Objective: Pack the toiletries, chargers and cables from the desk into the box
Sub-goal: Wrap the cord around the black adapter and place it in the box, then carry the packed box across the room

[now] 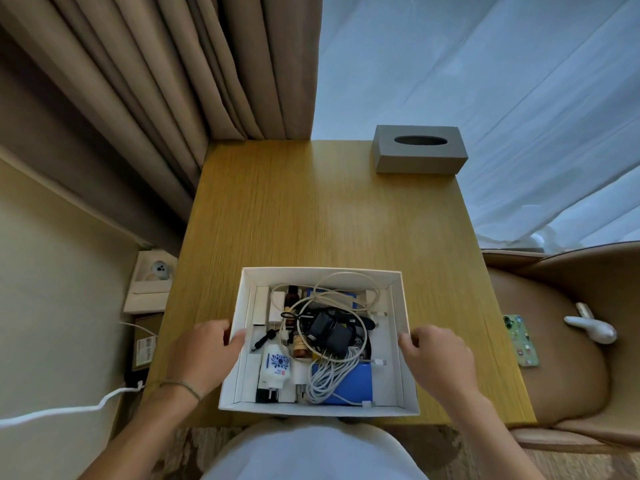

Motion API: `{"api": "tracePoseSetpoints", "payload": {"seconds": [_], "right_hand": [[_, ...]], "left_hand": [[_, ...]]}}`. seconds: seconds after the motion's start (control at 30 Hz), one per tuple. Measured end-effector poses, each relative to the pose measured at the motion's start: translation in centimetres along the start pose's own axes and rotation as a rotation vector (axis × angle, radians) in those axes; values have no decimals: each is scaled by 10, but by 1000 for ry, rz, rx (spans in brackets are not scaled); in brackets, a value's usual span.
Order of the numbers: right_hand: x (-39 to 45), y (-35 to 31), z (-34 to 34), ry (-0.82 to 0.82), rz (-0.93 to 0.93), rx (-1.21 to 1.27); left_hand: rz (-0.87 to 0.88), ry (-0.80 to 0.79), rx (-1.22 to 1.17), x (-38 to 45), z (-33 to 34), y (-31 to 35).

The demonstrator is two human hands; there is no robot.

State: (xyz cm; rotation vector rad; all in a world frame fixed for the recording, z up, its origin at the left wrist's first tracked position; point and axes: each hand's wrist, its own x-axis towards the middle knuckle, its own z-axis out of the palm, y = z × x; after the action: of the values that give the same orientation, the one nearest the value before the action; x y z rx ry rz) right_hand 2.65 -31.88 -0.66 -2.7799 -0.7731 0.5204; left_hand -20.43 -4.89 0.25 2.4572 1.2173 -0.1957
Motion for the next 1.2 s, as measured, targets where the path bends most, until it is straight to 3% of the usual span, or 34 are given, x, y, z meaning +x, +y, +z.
{"api": "tracePoseSetpoints", "payload": {"seconds": [0.1, 0.4, 0.77, 1.2], "right_hand": [[1, -5, 2, -47, -2, -161], [1, -5, -11, -47, 124, -8], [-62, -42, -10, 241, 433, 348], [-208, -55, 17, 560, 862, 427]], "left_hand": [[3, 24, 52, 1, -1, 5], [64, 91, -64, 7, -16, 22], [407, 92, -127, 51, -56, 18], [822, -110, -95, 43, -48, 89]]}}
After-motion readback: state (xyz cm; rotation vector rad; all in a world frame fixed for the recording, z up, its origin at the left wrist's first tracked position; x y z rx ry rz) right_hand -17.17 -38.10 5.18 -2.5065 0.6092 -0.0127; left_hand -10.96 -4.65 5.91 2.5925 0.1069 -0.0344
